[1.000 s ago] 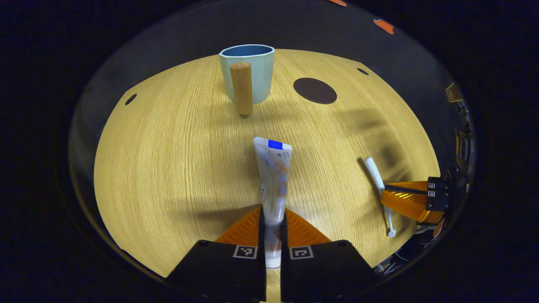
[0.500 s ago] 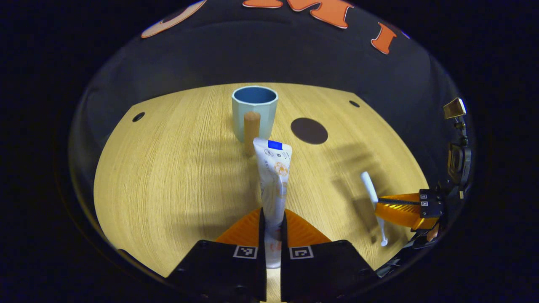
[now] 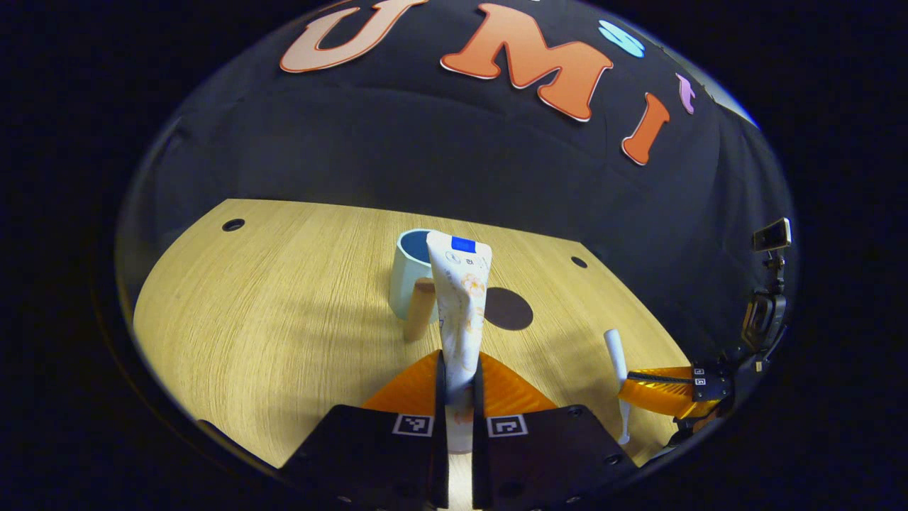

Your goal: Put the toothbrush and toothpaste on the desktop into the cup, then pick up the cup and place it on the coaster on the desktop.

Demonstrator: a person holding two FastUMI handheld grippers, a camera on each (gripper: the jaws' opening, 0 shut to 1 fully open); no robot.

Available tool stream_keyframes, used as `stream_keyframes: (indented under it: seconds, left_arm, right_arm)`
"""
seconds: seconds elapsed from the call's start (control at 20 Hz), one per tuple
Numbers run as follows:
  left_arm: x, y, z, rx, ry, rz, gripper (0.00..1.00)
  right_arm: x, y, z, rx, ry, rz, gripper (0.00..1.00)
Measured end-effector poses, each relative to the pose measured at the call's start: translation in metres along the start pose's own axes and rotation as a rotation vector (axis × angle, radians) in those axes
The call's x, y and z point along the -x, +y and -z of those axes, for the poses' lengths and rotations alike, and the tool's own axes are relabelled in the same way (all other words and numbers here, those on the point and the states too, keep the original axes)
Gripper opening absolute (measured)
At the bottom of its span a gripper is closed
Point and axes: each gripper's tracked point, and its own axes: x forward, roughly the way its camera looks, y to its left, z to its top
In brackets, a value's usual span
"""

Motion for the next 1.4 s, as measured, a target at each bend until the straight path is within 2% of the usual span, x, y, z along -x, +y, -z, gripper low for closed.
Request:
stream_keyframes:
  seconds: [0.15,0.45,0.6,1.0,1.25,1.4]
  left_arm:
    - [0.012,0.007,-0.026,-0.027,-0.078,-0.019,0.13]
    - [0.037,0.007,-0.063,-0.147,-0.257,-0.062,0.12]
    - [0.038,0.004,-0.086,-0.177,-0.330,-0.072,0.12]
    - [0.018,0.011,-0.141,-0.152,-0.504,-0.081,0.12]
    - [-0.002,0.023,-0.165,-0.113,-0.566,-0.069,0.12]
    - [-0.010,0.025,-0.178,-0.133,-0.618,-0.061,0.12]
  right_arm:
    - [-0.006,-0.007,-0.017,0.017,-0.062,0.023,0.04]
    - [-0.004,-0.011,-0.032,0.027,-0.131,0.048,0.04]
    - [-0.002,-0.011,-0.048,0.020,-0.183,0.037,0.03]
    - [-0.009,-0.023,-0.096,0.075,-0.357,0.092,0.04]
    - [-0.018,-0.031,-0.116,0.036,-0.406,0.112,0.03]
    - [-0.020,-0.035,-0.128,0.036,-0.454,0.131,0.03]
